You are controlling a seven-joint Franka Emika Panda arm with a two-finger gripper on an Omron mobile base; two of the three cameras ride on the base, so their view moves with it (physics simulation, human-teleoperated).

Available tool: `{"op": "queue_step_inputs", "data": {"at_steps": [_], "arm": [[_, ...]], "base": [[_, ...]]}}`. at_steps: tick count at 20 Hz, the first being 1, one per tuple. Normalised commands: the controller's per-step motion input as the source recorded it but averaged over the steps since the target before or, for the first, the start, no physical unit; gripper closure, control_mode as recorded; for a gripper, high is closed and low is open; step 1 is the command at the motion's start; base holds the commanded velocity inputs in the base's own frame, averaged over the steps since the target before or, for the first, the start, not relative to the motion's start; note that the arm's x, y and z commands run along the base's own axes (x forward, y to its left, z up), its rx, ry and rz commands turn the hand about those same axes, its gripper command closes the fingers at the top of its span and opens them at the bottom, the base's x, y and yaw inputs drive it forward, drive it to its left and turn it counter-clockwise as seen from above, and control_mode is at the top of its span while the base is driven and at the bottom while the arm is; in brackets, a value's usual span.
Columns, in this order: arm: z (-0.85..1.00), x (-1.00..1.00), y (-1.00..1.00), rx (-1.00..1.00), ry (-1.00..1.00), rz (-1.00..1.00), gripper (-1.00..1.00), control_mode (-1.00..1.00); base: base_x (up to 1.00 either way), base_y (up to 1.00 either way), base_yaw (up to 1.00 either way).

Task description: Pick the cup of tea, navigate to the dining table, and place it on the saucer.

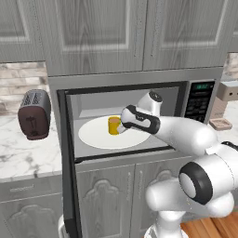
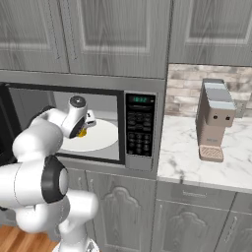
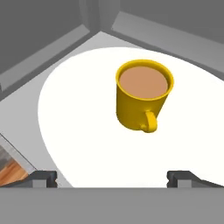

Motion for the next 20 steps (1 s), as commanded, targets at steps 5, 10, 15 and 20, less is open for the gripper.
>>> {"op": "queue_step_inputs", "data": {"at_steps": [5,10,15,20], "arm": [[-0.01,0.22,0.00,0.00,0.00,0.00,-1.00,-1.00],[-0.12,0.18,-0.02,0.00,0.00,0.00,-1.00,-1.00],[-0.22,0.13,-0.01,0.00,0.00,0.00,-1.00,-1.00],[-0.12,0.27,0.00,0.00,0.00,0.00,-1.00,-1.00]], "base": [[0.00,0.00,0.00],[0.00,0.00,0.00],[0.00,0.00,0.00],[0.00,0.00,0.00]]}}
